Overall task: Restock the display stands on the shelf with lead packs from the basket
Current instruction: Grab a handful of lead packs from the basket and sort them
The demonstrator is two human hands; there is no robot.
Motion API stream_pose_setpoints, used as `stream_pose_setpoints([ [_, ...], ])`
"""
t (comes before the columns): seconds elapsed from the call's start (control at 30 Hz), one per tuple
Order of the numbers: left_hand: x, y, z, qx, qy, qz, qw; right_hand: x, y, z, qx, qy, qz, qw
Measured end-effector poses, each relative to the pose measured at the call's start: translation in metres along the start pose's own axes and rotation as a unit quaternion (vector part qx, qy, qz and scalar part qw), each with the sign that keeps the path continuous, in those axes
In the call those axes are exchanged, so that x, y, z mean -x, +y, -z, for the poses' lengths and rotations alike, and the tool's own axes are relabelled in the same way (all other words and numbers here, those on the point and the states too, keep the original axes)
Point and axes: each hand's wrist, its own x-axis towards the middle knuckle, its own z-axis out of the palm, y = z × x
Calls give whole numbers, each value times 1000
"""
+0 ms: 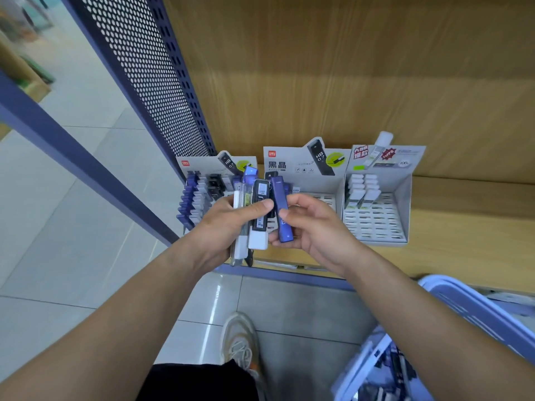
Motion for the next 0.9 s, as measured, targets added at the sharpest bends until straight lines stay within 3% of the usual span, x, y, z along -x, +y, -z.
stream_pose_setpoints([
  [0.17, -1, 2, 16, 7, 47, 7, 999, -12, -1, 2, 30, 92, 39, 995],
  [0.37, 10, -12, 56, -44, 84, 32, 995, -44, -7, 14, 184, 205, 94, 957],
  [0.5, 22, -28, 82, -75, 111, 45, 990, -83, -4, 4, 321, 173, 128, 922],
  [0.6, 26, -36, 96, -79, 124, 48, 988, -112, 2, -9, 444, 144, 154, 871],
  [0.9, 22, -35, 109, -71, 131, 43, 988, -166, 21, -29, 561, 96, 201, 797],
])
